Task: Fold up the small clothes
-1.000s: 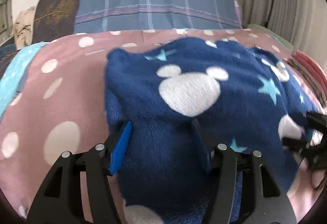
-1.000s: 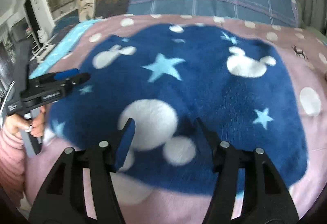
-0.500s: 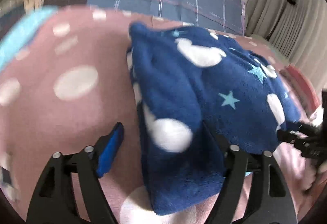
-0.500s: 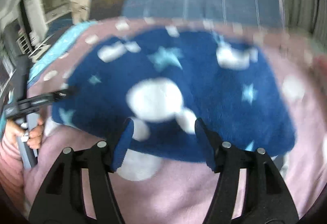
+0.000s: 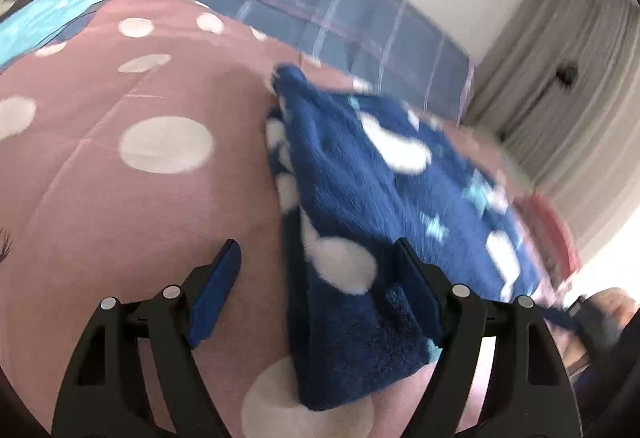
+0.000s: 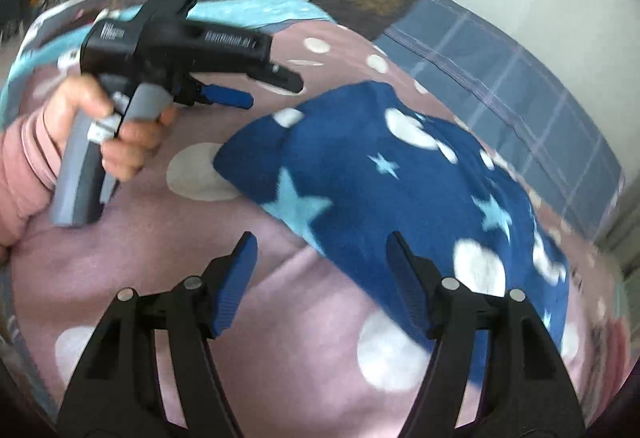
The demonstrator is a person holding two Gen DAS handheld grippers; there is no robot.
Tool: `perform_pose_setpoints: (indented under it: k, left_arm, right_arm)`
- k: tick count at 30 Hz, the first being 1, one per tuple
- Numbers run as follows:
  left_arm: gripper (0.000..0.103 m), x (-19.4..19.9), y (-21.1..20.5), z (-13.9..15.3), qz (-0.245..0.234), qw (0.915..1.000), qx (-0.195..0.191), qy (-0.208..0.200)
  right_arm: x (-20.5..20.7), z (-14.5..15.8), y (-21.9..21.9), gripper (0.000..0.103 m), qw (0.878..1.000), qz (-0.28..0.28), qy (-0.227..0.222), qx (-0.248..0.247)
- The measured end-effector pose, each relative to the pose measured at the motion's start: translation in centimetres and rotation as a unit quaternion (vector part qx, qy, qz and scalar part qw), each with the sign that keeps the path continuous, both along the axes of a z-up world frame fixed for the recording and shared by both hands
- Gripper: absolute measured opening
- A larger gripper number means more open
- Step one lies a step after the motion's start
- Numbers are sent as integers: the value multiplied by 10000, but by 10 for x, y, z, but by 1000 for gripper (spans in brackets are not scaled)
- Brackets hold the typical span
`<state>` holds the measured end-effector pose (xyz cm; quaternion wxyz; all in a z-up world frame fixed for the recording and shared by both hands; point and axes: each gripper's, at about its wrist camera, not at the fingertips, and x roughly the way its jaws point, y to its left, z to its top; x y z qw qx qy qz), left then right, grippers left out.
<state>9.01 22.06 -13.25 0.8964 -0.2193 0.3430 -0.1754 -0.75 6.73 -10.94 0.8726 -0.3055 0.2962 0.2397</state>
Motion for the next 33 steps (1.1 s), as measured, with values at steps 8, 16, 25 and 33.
perform_pose_setpoints:
  k: [8, 16, 25, 33]
  left_arm:
    - [77, -3, 48, -13, 497, 9905, -1281, 18]
    - [77, -5, 42, -10, 425, 9927, -1129, 9]
    - [77, -7, 48, -13, 435, 9912, -1248, -9]
    - [77, -8, 52, -13, 388, 9903, -1334, -25]
  right_arm:
    - [12, -34, 45, 71, 9936, 415, -231, -1025]
    - [17, -46, 62, 72, 9885, 426, -590, -1322]
    - [33, -50, 84, 72, 9872, 363, -808, -1324]
    - [37, -50, 88, 70, 9882, 264, -977, -1151]
